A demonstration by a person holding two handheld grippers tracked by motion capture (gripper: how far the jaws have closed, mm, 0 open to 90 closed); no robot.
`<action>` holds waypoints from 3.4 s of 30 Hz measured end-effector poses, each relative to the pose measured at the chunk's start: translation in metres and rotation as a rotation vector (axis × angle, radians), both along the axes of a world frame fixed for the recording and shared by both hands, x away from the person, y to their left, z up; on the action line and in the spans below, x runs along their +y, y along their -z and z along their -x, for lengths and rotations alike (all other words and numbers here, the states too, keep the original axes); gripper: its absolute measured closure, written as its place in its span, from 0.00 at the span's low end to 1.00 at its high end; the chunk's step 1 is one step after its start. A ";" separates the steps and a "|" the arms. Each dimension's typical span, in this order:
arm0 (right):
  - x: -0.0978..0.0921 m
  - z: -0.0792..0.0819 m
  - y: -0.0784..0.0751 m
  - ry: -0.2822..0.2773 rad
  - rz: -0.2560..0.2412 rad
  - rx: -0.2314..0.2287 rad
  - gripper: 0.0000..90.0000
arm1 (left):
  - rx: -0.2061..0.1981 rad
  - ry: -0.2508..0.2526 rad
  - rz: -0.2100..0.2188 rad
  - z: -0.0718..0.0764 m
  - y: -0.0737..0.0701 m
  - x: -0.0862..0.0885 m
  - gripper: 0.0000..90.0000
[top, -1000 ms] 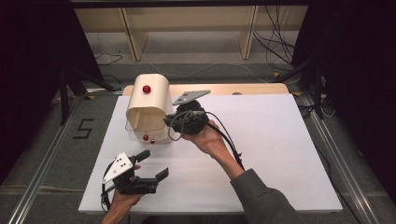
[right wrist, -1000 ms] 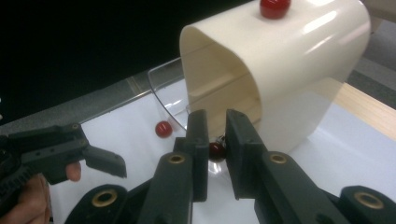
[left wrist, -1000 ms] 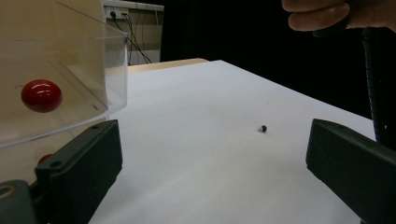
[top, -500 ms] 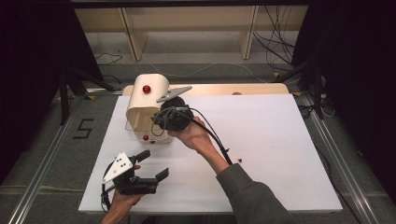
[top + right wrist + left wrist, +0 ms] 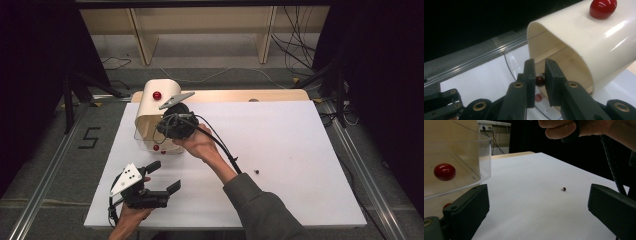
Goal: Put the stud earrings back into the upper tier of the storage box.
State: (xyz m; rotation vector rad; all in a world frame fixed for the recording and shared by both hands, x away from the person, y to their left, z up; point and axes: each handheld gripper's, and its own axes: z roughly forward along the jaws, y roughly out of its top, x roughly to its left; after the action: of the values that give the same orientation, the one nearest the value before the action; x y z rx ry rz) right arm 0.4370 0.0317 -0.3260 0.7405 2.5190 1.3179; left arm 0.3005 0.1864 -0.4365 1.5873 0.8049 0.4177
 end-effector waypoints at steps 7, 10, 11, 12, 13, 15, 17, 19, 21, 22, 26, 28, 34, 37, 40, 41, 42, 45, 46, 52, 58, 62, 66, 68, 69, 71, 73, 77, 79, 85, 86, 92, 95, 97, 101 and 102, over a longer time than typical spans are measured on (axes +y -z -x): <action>0.004 -0.007 0.007 0.016 0.009 0.017 0.89 | 0.000 0.001 0.000 0.000 0.000 0.000 0.04; 0.004 -0.009 0.008 0.015 0.012 0.019 0.88 | 0.000 0.002 -0.001 0.000 0.000 0.000 0.04; 0.005 -0.009 0.009 0.016 0.015 0.020 0.88 | 0.000 0.001 -0.001 0.000 0.000 0.000 0.04; 0.005 -0.009 0.009 0.012 0.021 0.023 0.88 | 0.000 0.001 -0.002 0.000 0.000 0.000 0.04; 0.005 -0.009 0.010 0.016 0.031 0.022 0.84 | 0.000 0.001 -0.002 0.000 0.000 0.000 0.04; 0.004 -0.010 0.010 0.017 0.029 0.027 0.80 | 0.000 0.001 -0.001 0.000 0.000 0.000 0.04; 0.002 -0.010 0.008 0.005 0.009 0.043 0.74 | 0.000 0.000 0.004 0.000 0.000 0.000 0.04; 0.000 -0.008 0.005 0.000 0.001 0.033 0.69 | 0.000 0.000 0.003 0.000 0.000 0.000 0.04; -0.003 -0.006 0.001 -0.003 -0.006 0.030 0.65 | -0.001 -0.001 0.004 0.000 0.000 0.000 0.04; -0.006 -0.005 -0.002 -0.006 -0.008 0.025 0.62 | -0.001 -0.001 0.003 0.000 0.000 0.000 0.04; -0.020 0.002 -0.010 -0.002 -0.005 -0.003 0.54 | 0.000 -0.003 0.007 0.000 0.000 0.000 0.04; -0.029 0.005 -0.013 0.011 0.005 -0.004 0.50 | 0.000 -0.002 0.001 0.000 0.000 0.000 0.04; -0.063 0.012 -0.014 0.026 0.012 -0.009 0.43 | 0.002 -0.004 0.000 0.000 0.000 0.000 0.04; -0.083 0.015 -0.012 0.039 0.026 -0.008 0.42 | 0.002 -0.005 0.000 0.000 0.000 0.000 0.04; -0.103 0.016 -0.006 0.054 0.038 0.000 0.41 | 0.004 -0.005 -0.001 0.000 0.001 0.000 0.04; -0.109 0.017 -0.004 0.059 0.041 0.002 0.40 | 0.004 -0.005 -0.001 0.000 0.001 0.000 0.04; -0.116 0.018 -0.002 0.063 0.041 0.004 0.40 | 0.003 -0.005 -0.002 0.000 0.001 0.000 0.04; -0.133 0.021 0.005 0.074 0.050 0.009 0.38 | 0.003 -0.006 -0.003 0.000 0.001 0.000 0.04; -0.139 0.021 0.008 0.082 0.051 0.015 0.38 | 0.003 -0.006 -0.003 0.000 0.001 0.000 0.04; -0.159 0.024 0.019 0.107 0.055 0.034 0.36 | 0.005 -0.007 -0.004 0.000 0.001 0.000 0.04; -0.175 0.027 0.028 0.125 0.048 0.041 0.35 | 0.005 -0.007 -0.007 0.000 0.001 0.000 0.04; -0.182 0.028 0.033 0.134 0.039 0.048 0.35 | 0.006 -0.008 -0.007 0.000 0.001 0.000 0.04; -0.187 0.030 0.039 0.139 0.046 0.055 0.35 | 0.006 -0.009 -0.007 0.000 0.001 0.001 0.04; -0.190 0.031 0.042 0.141 0.048 0.056 0.35 | 0.007 -0.009 -0.007 -0.001 0.001 0.001 0.04; -0.192 0.032 0.043 0.141 0.048 0.053 0.35 | 0.008 -0.009 -0.006 -0.001 0.001 0.001 0.03; -0.195 0.033 0.046 0.144 0.044 0.059 0.35 | 0.007 -0.009 -0.007 0.000 0.002 0.000 0.03; -0.198 0.034 0.048 0.147 0.044 0.063 0.35 | 0.008 -0.009 -0.007 -0.001 0.002 0.000 0.03; -0.205 0.037 0.055 0.150 0.049 0.073 0.35 | 0.009 -0.010 -0.006 -0.001 0.002 0.001 0.03; -0.207 0.037 0.059 0.151 0.062 0.085 0.35 | 0.007 -0.009 -0.007 -0.001 0.002 0.000 0.03; -0.211 0.039 0.067 0.156 0.082 0.101 0.35 | 0.005 -0.012 -0.002 0.000 0.001 0.001 0.03; -0.212 0.040 0.068 0.158 0.086 0.106 0.35 | 0.005 -0.012 -0.001 0.000 0.001 0.001 0.03; -0.214 0.041 0.075 0.152 0.100 0.117 0.35 | 0.003 -0.009 -0.004 0.000 0.001 0.001 0.03; -0.215 0.041 0.078 0.149 0.116 0.121 0.35 | 0.003 -0.010 -0.003 0.000 0.001 0.001 0.03; -0.216 0.041 0.079 0.151 0.115 0.125 0.35 | 0.003 -0.009 -0.003 0.000 0.001 0.001 0.03; -0.218 0.041 0.083 0.151 0.134 0.139 0.35 | 0.003 -0.009 -0.004 0.000 0.001 0.001 0.03; -0.219 0.041 0.085 0.151 0.142 0.140 0.35 | 0.003 -0.009 -0.003 0.000 0.001 0.001 0.03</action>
State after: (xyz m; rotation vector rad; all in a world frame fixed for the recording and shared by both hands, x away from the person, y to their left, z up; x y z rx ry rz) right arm 0.3959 -0.1871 -0.4106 1.0000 2.5712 1.0603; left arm 0.3005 0.1871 -0.4372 1.5882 0.8135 0.4234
